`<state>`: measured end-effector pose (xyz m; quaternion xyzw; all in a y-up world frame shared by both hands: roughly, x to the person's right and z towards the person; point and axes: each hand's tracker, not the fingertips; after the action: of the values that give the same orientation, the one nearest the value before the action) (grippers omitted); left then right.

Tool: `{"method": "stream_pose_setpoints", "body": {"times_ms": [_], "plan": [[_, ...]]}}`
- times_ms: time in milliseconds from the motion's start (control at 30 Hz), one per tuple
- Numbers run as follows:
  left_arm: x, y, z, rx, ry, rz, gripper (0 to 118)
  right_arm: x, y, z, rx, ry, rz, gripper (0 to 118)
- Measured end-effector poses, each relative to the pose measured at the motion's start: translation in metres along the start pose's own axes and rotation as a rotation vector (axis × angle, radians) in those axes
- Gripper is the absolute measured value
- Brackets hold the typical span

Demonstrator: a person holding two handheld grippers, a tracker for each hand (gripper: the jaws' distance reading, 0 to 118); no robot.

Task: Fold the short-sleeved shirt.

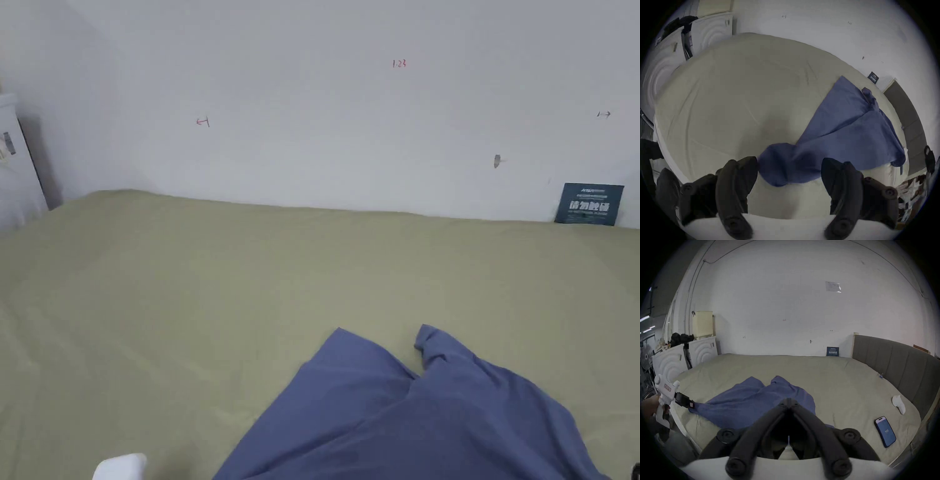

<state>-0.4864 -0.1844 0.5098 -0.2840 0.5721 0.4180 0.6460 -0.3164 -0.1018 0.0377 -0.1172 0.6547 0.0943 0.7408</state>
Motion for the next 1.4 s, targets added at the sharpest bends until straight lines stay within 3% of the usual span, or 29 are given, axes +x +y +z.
{"method": "stream_pose_setpoints", "body": {"times_ms": [200,233,300,333,367,400,433,467,500,567,633,700,900,1033,1133,1200,1267,1300,1367,1400], "plan": [[0.012,0.005,-0.035,-0.035,0.087,-0.039,84,0.008,0.0,-0.022,-0.026,0.026,-0.041,0],[0.012,0.005,-0.032,-0.011,0.097,-0.039,71,0.008,0.003,-0.026,-0.031,0.031,-0.046,0],[0.01,0.004,-0.026,0.043,0.074,-0.033,18,0.014,0.013,-0.042,-0.055,0.051,-0.044,0],[0.005,0.003,-0.023,0.043,0.019,-0.017,7,0.017,0.018,-0.052,-0.066,0.058,-0.037,3],[0.0,0.002,-0.024,0.032,-0.056,0.0,7,0.021,0.026,-0.068,-0.091,0.086,-0.026,13],[0.002,0.0,-0.027,0.035,-0.024,-0.003,7,0.027,0.036,-0.087,-0.127,0.118,-0.01,36],[0.003,-0.002,-0.03,0.034,0.021,-0.037,7,0.033,0.046,-0.107,-0.162,0.149,-0.005,82],[0.006,-0.004,-0.028,0.035,0.027,-0.061,7,0.04,0.057,-0.136,-0.242,0.199,-0.015,104],[0.006,-0.005,-0.03,0.031,0.016,-0.058,7,0.044,0.07,-0.168,-0.335,0.225,-0.018,109],[0.001,-0.005,-0.033,0.032,0.014,-0.053,7,0.051,0.085,-0.223,-0.376,0.255,0.019,106],[-0.001,-0.004,-0.032,0.03,-0.002,-0.031,7,0.049,0.1,-0.281,-0.465,0.202,0.092,106],[-0.007,-0.004,-0.033,0.023,-0.017,-0.021,7,0.051,0.11,-0.344,-0.639,0.192,0.155,106],[-0.004,-0.002,-0.029,0.016,-0.041,-0.007,7,0.054,0.095,-0.465,-0.885,0.233,0.163,106],[-0.001,-0.004,-0.03,0.017,-0.029,-0.039,7,0.052,0.078,-0.486,-0.987,0.274,0.129,106],[0.0,-0.004,-0.03,0.019,-0.029,-0.036,7,0.046,0.061,-0.49,-1.058,0.255,0.208,103],[0.0,-0.004,-0.03,0.02,-0.037,-0.018,7,0.032,0.055,-0.468,-1.05,0.335,0.245,92],[-0.005,-0.004,-0.031,0.021,-0.043,-0.009,7,0.023,0.049,-0.461,-1.014,0.305,0.35,89],[-0.007,-0.005,-0.031,0.023,-0.047,-0.009,7,0.021,0.049,-0.459,-1.01,0.29,0.374,84],[-0.007,-0.008,-0.031,0.032,-0.053,-0.015,7,0.02,0.055,-0.453,-1.021,0.262,0.33,50],[-0.006,-0.008,-0.03,0.035,-0.055,-0.014,7,0.021,0.06,-0.449,-1.032,0.219,0.284,12]]}}
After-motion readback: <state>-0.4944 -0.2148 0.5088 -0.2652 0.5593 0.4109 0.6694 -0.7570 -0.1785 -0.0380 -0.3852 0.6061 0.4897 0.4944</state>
